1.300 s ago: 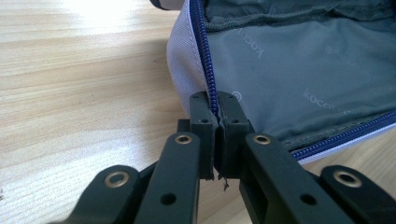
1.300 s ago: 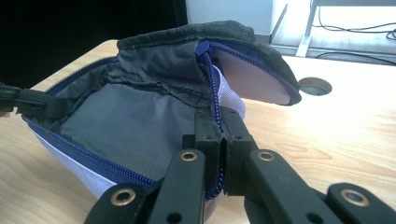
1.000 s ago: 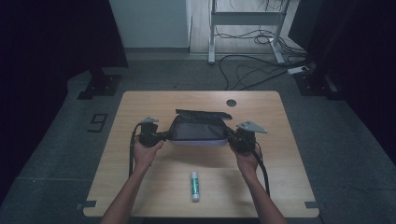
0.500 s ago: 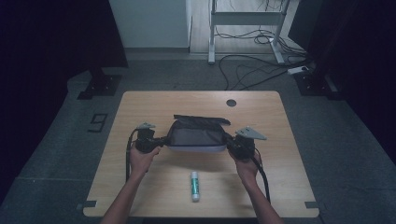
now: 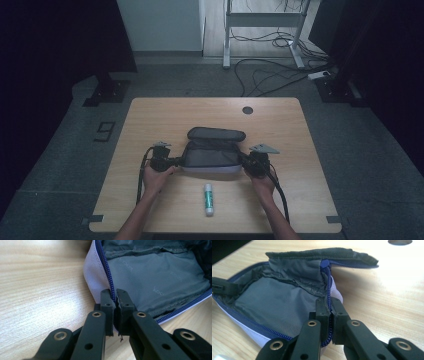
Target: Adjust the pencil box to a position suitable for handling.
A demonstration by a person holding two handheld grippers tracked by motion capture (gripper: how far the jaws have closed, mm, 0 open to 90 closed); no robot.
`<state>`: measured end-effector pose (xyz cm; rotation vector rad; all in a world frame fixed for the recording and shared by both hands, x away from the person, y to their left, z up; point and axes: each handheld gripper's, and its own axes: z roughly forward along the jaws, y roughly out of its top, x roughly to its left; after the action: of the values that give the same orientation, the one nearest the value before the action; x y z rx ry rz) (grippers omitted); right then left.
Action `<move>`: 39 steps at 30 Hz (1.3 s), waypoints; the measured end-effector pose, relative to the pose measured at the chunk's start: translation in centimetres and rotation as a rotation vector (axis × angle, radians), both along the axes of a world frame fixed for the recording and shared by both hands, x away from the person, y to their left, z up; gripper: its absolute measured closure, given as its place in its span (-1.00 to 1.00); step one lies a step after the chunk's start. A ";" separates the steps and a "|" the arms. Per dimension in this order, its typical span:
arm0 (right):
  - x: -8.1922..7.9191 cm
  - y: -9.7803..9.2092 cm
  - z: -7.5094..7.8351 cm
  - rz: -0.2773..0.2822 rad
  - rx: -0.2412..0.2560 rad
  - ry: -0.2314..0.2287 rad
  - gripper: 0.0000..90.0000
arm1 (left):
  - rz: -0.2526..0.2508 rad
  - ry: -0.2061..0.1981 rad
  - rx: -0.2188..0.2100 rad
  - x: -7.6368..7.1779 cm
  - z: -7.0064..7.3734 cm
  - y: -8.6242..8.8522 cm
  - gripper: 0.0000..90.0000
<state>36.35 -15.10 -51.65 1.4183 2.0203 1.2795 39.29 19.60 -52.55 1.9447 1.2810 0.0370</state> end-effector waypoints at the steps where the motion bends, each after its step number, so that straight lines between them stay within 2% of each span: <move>1: 0.1 0.0 -0.2 0.000 -0.005 0.008 0.88 | 0.000 0.005 0.002 0.1 -0.2 0.0 0.87; 5: 0.5 0.1 -0.7 -0.003 -0.032 0.026 0.80 | 0.002 0.002 -0.007 0.1 -0.5 -0.1 0.77; 6: 0.6 0.1 -1.1 -0.021 -0.065 0.029 0.67 | 0.006 -0.001 -0.017 0.1 -0.4 -0.1 0.67; 7: 0.6 0.2 -1.2 -0.028 -0.071 0.031 0.60 | 0.011 -0.010 -0.015 0.1 -0.4 -0.1 0.59; 10: 0.6 0.2 -1.3 -0.061 -0.100 0.019 0.23 | 0.038 -0.060 0.006 -0.1 -0.2 -0.2 0.13; 12: 0.4 0.1 -0.9 -0.093 -0.112 -0.013 0.11 | 0.040 -0.065 -0.018 -0.1 -0.1 -0.2 -0.18; 14: 0.2 -0.2 -0.5 -0.117 -0.106 -0.041 0.04 | 0.048 -0.083 -0.025 -0.1 0.0 -0.2 -0.34; 18: -0.5 -0.3 0.1 -0.116 -0.098 -0.073 -0.02 | 0.045 -0.112 -0.032 -0.3 0.2 -0.4 -0.37; 23: -1.8 -0.3 0.2 -0.065 -0.080 -0.071 -0.07 | 0.052 -0.146 -0.003 -0.9 0.7 -0.1 -0.35; 25: -2.2 -0.3 0.2 -0.048 -0.071 -0.068 -0.08 | 0.056 -0.161 -0.005 -1.3 0.9 0.1 -0.31; 27: -2.8 -0.2 0.3 -0.026 -0.063 -0.068 -0.09 | 0.054 -0.164 -0.012 -1.8 1.2 0.4 -0.31; 30: -3.4 0.0 0.3 -0.004 -0.054 -0.068 -0.11 | 0.055 -0.173 -0.001 -2.2 1.4 0.6 -0.31; 33: -4.3 0.4 0.3 0.040 -0.038 -0.060 -0.12 | 0.053 -0.193 0.050 -2.6 1.6 0.8 -0.33; 36: -4.8 0.8 0.3 0.077 -0.034 -0.042 -0.12 | 0.046 -0.187 0.032 -3.0 1.6 1.2 -0.33; 39: -5.2 1.2 0.2 0.088 -0.037 -0.045 -0.13 | 0.046 -0.183 0.029 -3.2 1.4 1.4 -0.32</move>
<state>31.16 -13.90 -51.45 1.2856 2.0865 1.2913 36.06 21.03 -51.20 1.8890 1.2092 0.2525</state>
